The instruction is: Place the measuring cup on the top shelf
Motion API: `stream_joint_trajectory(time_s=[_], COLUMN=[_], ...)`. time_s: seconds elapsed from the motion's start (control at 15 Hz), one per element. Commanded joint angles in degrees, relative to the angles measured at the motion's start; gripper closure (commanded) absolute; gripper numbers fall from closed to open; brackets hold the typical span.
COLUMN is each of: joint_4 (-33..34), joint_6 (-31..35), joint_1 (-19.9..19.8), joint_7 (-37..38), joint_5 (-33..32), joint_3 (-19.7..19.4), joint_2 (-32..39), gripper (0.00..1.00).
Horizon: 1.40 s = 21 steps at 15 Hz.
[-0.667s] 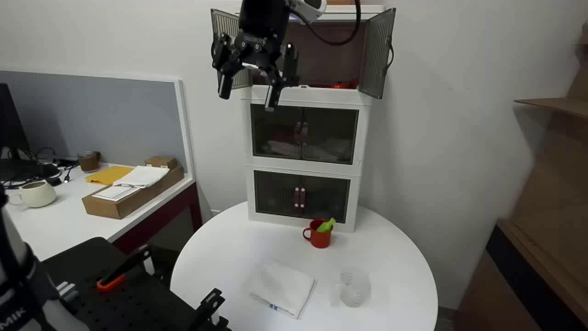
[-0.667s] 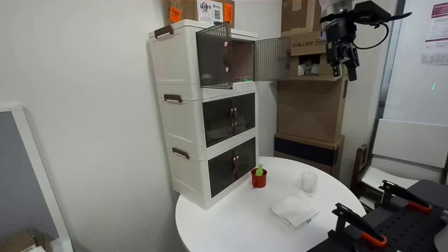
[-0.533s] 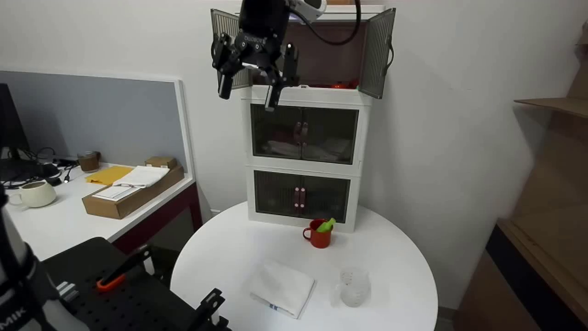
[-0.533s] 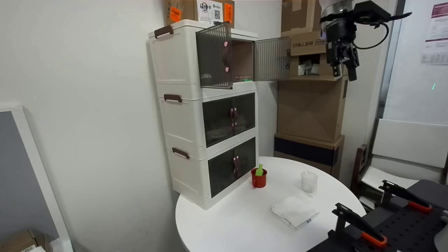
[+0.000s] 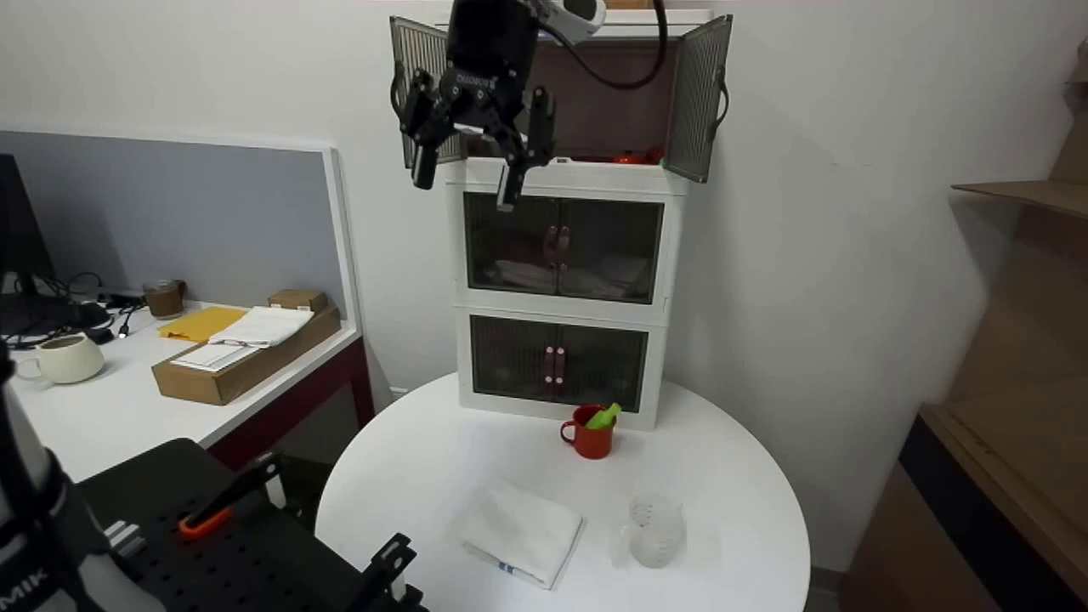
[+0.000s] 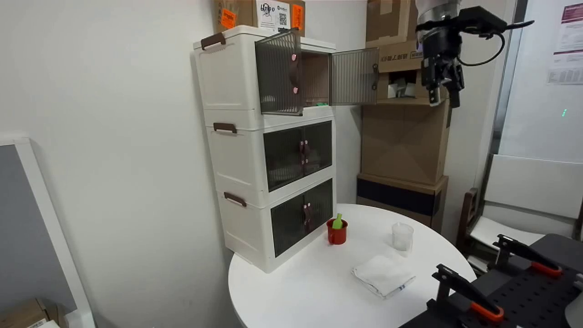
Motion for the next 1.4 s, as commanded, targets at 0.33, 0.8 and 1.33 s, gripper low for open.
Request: stream_joint_trajectory(time_s=[0.33, 0.8, 1.33], joint_4=[-9.76, -0.96, 22.42], joint_6=[38.77, 51.09, 50.40], joint_1=[-1.83, -7.77, -13.24], joint_7=[-2.63, -0.08, 12.81], joint_5=[18.64, 30.64, 24.33], joint_3=[-6.08, -1.46, 3.23], joint_2=[15.66, 41.74, 69.40], gripper=[0.00, 0.00, 0.00])
